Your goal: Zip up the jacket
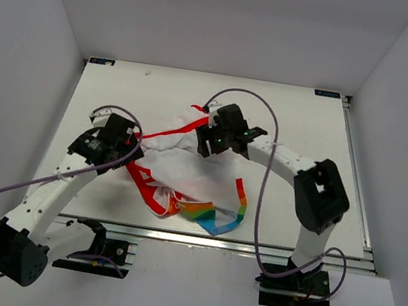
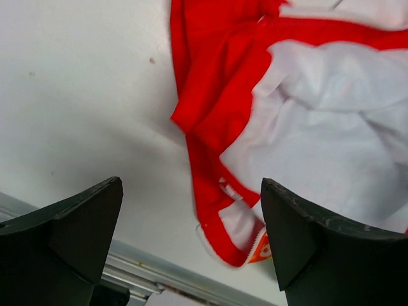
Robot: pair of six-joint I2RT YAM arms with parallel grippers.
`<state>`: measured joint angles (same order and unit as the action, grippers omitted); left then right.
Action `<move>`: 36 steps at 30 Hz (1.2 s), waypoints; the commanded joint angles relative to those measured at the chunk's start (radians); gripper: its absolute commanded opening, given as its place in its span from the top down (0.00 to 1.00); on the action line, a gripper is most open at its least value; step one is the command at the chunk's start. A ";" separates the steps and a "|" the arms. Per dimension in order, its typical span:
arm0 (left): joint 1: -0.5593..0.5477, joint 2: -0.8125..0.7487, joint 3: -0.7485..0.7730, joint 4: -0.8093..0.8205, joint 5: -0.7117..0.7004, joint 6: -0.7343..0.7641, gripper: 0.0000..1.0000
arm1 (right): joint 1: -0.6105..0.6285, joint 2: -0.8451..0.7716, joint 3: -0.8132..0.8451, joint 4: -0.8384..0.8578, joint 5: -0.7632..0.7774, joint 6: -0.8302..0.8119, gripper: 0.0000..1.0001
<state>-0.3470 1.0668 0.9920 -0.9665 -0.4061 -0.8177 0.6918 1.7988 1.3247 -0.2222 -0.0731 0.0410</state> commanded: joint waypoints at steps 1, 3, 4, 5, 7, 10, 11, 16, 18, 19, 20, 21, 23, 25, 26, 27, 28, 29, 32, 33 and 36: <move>-0.003 -0.042 -0.076 -0.041 0.067 -0.024 0.02 | 0.009 0.129 0.077 -0.014 -0.042 0.031 0.29; -0.003 -0.063 -0.118 -0.054 0.088 -0.038 0.02 | 0.009 0.152 0.056 0.003 -0.047 0.062 0.40; -0.003 -0.088 -0.131 -0.046 0.114 -0.038 0.02 | 0.009 0.160 0.039 0.013 -0.016 0.080 0.58; -0.003 -0.102 -0.145 -0.020 0.128 -0.037 0.02 | 0.008 0.155 0.021 0.018 0.011 0.123 0.70; -0.003 -0.123 -0.190 0.017 0.180 -0.032 0.02 | 0.005 0.108 -0.057 0.026 0.123 0.173 1.00; -0.003 -0.108 -0.230 0.089 0.257 -0.021 0.02 | -0.040 -0.023 -0.232 0.052 0.228 0.307 1.00; -0.003 -0.097 -0.237 0.121 0.277 -0.009 0.02 | -0.087 -0.062 -0.283 0.056 0.233 0.341 1.00; -0.006 -0.001 -0.222 0.212 0.368 0.037 0.02 | -0.245 -0.361 -0.594 0.014 0.255 0.549 1.00; -0.009 0.062 -0.198 0.244 0.397 0.066 0.02 | -0.247 -0.494 -0.735 -0.003 0.230 0.591 1.00; -0.010 0.083 -0.191 0.249 0.401 0.072 0.02 | -0.244 -0.541 -0.781 -0.008 0.202 0.612 1.00; -0.015 0.102 -0.184 0.261 0.405 0.087 0.02 | -0.210 -0.582 -0.858 -0.017 0.178 0.638 1.00; -0.029 0.137 -0.178 0.262 0.405 0.094 0.02 | -0.177 -0.628 -0.887 -0.028 0.168 0.667 1.00; -0.071 0.162 -0.162 0.276 0.437 0.112 0.02 | -0.062 -0.751 -0.930 -0.078 0.191 0.768 0.98; -0.116 0.183 -0.158 0.285 0.431 0.117 0.02 | -0.005 -0.862 -0.952 -0.110 0.219 0.815 0.96; -0.171 0.188 -0.158 0.298 0.429 0.120 0.02 | 0.026 -0.893 -0.949 -0.126 0.228 0.815 0.92; -0.203 0.191 -0.159 0.304 0.432 0.120 0.02 | 0.028 -0.923 -0.928 -0.128 0.233 0.794 0.85; -0.230 0.200 -0.162 0.310 0.440 0.120 0.02 | 0.029 -0.964 -0.909 -0.138 0.268 0.780 0.73; -0.254 0.205 -0.167 0.328 0.452 0.118 0.02 | 0.029 -0.975 -0.885 -0.144 0.291 0.757 0.68; -0.316 0.197 -0.225 0.405 0.487 0.082 0.02 | 0.029 -0.967 -0.773 -0.146 0.366 0.633 0.52; -0.319 0.196 -0.255 0.423 0.487 0.074 0.03 | 0.029 -0.955 -0.744 -0.143 0.390 0.570 0.48; -0.320 0.216 -0.274 0.480 0.449 0.042 0.06 | 0.028 -0.902 -0.647 -0.099 0.423 0.452 0.27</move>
<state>-0.6655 1.2827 0.7395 -0.5713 0.0536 -0.7406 0.7155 0.8734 0.5884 -0.3790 0.2653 0.6495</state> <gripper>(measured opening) 0.946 0.686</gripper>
